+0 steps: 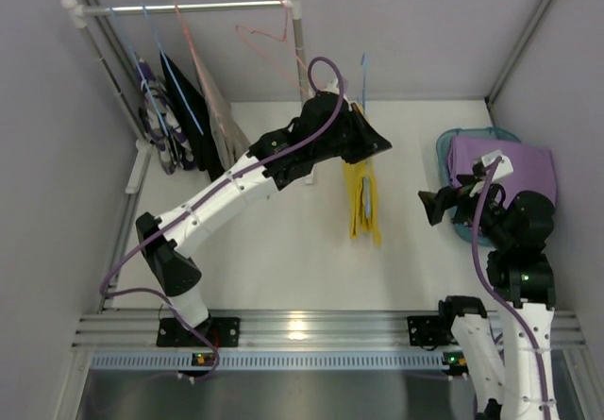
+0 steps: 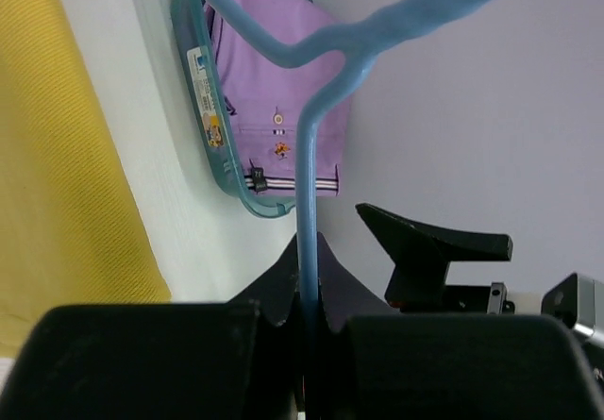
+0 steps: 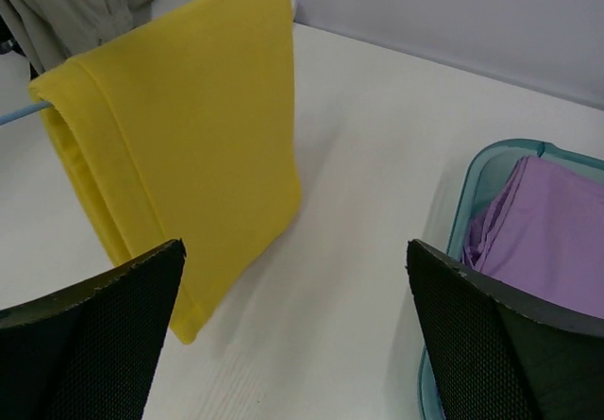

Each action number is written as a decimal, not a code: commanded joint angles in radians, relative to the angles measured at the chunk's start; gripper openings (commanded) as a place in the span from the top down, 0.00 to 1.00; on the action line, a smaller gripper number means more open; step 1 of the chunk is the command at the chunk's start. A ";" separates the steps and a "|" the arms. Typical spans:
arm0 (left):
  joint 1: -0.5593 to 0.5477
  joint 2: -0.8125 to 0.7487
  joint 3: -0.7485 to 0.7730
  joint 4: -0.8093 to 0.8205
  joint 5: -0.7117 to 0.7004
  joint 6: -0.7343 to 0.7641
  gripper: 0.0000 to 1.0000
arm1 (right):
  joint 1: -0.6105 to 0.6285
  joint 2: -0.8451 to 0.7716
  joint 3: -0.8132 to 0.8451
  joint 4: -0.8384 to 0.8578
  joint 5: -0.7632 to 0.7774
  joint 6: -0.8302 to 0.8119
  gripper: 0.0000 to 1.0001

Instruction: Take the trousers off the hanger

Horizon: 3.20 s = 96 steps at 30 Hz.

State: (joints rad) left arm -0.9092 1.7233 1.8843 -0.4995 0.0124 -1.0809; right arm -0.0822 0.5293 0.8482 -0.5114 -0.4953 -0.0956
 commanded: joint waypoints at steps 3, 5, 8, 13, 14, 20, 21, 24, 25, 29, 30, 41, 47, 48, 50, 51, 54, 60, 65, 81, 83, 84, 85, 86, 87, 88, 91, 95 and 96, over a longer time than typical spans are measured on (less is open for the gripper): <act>-0.008 0.002 0.125 0.216 -0.040 -0.040 1.00 | 0.067 -0.018 -0.044 0.198 -0.013 0.082 0.00; -0.008 0.010 0.131 0.225 -0.028 -0.057 1.00 | 0.149 -0.011 -0.058 0.237 0.018 0.086 0.00; -0.008 0.010 0.127 0.249 -0.017 -0.083 1.00 | 0.290 -0.002 -0.095 0.298 0.121 0.083 0.01; -0.010 0.002 0.121 0.271 0.012 -0.099 1.00 | 0.536 0.053 -0.117 0.378 0.317 0.067 0.01; -0.010 -0.002 0.121 0.276 0.014 -0.100 1.00 | 0.565 0.063 -0.117 0.399 0.351 0.056 0.02; -0.010 -0.025 0.104 0.296 0.055 -0.128 1.00 | 0.657 0.150 -0.110 0.459 0.521 0.020 0.14; -0.010 -0.028 0.099 0.297 0.058 -0.131 1.00 | 0.664 0.161 -0.106 0.462 0.512 0.033 0.14; -0.010 -0.036 0.093 0.302 0.070 -0.143 1.00 | 0.682 0.189 -0.110 0.494 0.533 0.042 0.18; -0.010 -0.037 0.093 0.303 0.073 -0.148 1.00 | 0.685 0.201 -0.113 0.501 0.544 0.045 0.19; -0.010 -0.042 0.096 0.311 0.093 -0.174 1.00 | 0.685 0.225 -0.116 0.537 0.592 0.053 0.26; -0.010 -0.042 0.098 0.311 0.098 -0.175 1.00 | 0.685 0.233 -0.118 0.542 0.606 0.060 0.28; -0.010 -0.054 0.096 0.328 0.133 -0.200 1.00 | 0.685 0.250 -0.139 0.576 0.690 0.031 0.58; -0.011 -0.070 0.075 0.342 0.166 -0.221 1.00 | 0.682 0.288 -0.123 0.613 0.715 0.037 0.85; -0.011 -0.071 0.064 0.345 0.167 -0.220 1.00 | 0.682 0.294 -0.115 0.616 0.713 0.043 0.88; -0.011 -0.087 0.052 0.345 0.164 -0.212 1.00 | 0.680 0.299 -0.086 0.613 0.698 0.054 0.97; -0.011 -0.090 0.042 0.342 0.162 -0.209 1.00 | 0.679 0.302 -0.075 0.608 0.696 0.059 1.00; -0.011 -0.099 0.030 0.334 0.156 -0.185 1.00 | 0.676 0.308 -0.026 0.594 0.692 0.074 1.00; 0.000 -0.133 -0.053 0.317 0.133 -0.134 1.00 | 0.647 0.290 0.110 0.536 0.695 0.088 1.00; 0.010 -0.162 -0.140 0.305 0.112 -0.036 1.00 | 0.630 0.253 0.186 0.513 0.689 0.088 1.00; 0.113 -0.085 -0.277 0.297 0.218 0.029 1.00 | 0.535 0.133 0.360 0.381 0.613 0.174 1.00; 0.112 -0.080 -0.298 0.293 0.219 0.039 1.00 | 0.527 0.130 0.388 0.382 0.615 0.178 1.00; 0.110 -0.079 -0.307 0.289 0.219 0.042 1.00 | 0.509 0.127 0.396 0.390 0.617 0.188 1.00; 0.110 -0.074 -0.320 0.286 0.221 0.044 1.00 | 0.500 0.124 0.411 0.393 0.617 0.194 1.00; 0.109 -0.071 -0.341 0.280 0.224 0.044 1.00 | 0.495 0.121 0.420 0.402 0.615 0.204 1.00; 0.107 -0.070 -0.350 0.274 0.222 0.053 1.00 | 0.481 0.123 0.431 0.404 0.618 0.211 1.00; 0.104 -0.071 -0.356 0.269 0.219 0.058 1.00 | 0.473 0.121 0.452 0.407 0.617 0.214 1.00; 0.098 -0.070 -0.376 0.248 0.204 0.079 1.00 | 0.452 0.123 0.503 0.407 0.627 0.229 1.00; 0.082 -0.071 -0.399 0.239 0.193 0.105 1.00 | 0.415 0.129 0.566 0.407 0.684 0.228 1.00; 0.075 -0.076 -0.402 0.231 0.193 0.124 1.00 | 0.406 0.127 0.583 0.406 0.702 0.217 1.00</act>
State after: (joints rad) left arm -0.8150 1.6543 1.4895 -0.2844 0.2161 -1.0134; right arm 0.3542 0.6823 1.3247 -0.3046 0.1440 0.1162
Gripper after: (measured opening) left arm 0.037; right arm 0.077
